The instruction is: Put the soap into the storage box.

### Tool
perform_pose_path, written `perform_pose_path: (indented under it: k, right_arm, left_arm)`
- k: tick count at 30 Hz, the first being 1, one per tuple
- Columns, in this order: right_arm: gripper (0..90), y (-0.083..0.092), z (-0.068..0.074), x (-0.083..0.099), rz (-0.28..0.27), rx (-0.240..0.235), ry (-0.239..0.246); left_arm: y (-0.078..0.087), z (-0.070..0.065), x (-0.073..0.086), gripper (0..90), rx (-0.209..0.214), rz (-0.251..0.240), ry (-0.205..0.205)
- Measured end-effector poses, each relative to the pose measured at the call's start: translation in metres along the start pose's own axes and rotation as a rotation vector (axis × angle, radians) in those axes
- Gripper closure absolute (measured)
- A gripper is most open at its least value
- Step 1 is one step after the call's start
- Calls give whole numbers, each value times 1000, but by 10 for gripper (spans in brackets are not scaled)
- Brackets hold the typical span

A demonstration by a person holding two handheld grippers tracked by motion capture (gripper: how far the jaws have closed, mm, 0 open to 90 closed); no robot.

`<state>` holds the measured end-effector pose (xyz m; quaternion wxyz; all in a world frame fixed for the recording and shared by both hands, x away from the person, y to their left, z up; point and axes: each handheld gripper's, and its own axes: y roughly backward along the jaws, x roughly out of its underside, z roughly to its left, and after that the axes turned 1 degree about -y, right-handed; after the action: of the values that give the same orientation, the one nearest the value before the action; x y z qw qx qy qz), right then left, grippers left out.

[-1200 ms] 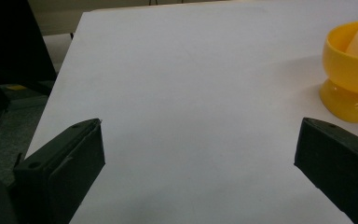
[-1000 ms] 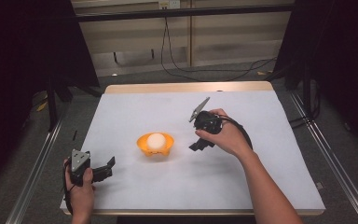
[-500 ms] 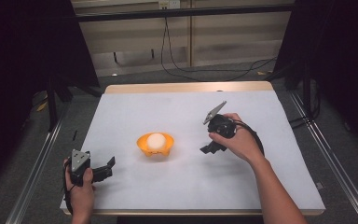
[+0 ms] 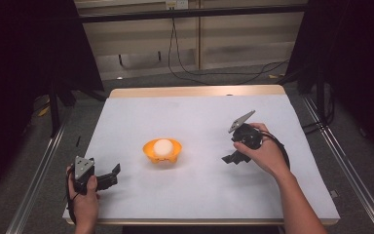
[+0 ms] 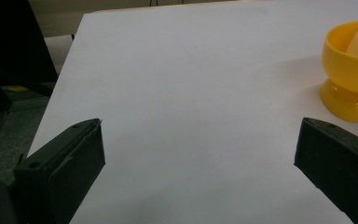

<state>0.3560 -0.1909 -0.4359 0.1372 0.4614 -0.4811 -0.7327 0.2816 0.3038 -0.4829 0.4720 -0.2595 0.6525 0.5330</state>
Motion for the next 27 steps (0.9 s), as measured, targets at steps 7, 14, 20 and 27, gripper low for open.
perform_pose_path:
  k: [7,14,20,27]
  right_arm:
    - [73,10,-6,18,-20,15,-28]
    - [71,17,-11,36,-40,27,-56]
    - [69,21,-12,48,-48,33,-77]
    - [63,24,-12,64,-55,41,-90]
  left_arm:
    - [0,0,0,14,2,-4,5]
    - [0,0,0,14,0,-7,11]
    - [0,0,0,14,-2,-7,10]
    - [0,1,0,12,8,-6,25]
